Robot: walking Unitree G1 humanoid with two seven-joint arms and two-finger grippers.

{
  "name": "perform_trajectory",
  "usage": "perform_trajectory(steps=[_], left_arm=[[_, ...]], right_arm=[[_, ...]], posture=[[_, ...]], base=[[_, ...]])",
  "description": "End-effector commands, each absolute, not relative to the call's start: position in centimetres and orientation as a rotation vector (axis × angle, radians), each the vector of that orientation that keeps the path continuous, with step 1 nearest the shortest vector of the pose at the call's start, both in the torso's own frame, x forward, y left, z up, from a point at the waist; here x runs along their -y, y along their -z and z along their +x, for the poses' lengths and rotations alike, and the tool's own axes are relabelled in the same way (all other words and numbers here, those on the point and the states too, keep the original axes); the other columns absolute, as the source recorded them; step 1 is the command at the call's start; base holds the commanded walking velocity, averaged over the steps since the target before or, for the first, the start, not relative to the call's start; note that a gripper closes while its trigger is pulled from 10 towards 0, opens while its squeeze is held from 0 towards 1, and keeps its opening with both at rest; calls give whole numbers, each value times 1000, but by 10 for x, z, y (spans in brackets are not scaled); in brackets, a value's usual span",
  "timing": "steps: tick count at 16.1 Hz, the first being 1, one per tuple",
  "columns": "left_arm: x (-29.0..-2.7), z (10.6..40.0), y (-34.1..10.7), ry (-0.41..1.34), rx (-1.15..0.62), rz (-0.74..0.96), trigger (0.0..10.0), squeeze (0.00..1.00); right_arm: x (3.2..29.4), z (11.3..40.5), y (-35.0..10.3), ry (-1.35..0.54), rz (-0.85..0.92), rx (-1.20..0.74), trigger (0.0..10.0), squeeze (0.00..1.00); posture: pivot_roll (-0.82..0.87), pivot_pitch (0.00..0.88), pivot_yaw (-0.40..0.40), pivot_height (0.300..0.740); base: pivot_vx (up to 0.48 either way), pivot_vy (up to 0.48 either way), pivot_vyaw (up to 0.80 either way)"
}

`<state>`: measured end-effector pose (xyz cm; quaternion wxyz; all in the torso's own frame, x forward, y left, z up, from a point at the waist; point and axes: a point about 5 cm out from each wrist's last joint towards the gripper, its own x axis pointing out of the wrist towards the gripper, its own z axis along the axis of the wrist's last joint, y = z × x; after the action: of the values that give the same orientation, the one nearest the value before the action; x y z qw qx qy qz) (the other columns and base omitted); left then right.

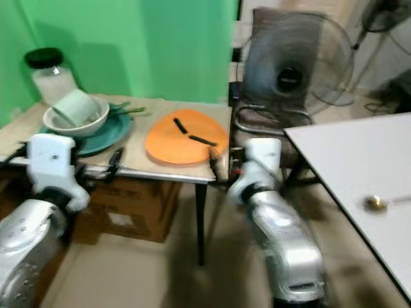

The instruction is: Setting the table

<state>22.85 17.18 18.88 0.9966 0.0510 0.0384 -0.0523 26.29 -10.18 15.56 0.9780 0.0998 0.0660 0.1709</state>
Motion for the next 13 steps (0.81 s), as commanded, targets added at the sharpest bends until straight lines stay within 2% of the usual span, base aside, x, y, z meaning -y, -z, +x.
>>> perform_trajectory(steps=[1, 13], left_arm=[[-165, 230, -190, 135, -68, 99, 10000, 0], [-163, 233, -184, 183, -79, 114, 10000, 0]], right_arm=[[112, 265, -157, -304, 181, -118, 10000, 0], [118, 269, -155, -287, 201, -117, 10000, 0]], posture=[[30, 0, 18, 740], [2, 0, 31, 740]], base=[[300, 0, 0], [297, 0, 0]])
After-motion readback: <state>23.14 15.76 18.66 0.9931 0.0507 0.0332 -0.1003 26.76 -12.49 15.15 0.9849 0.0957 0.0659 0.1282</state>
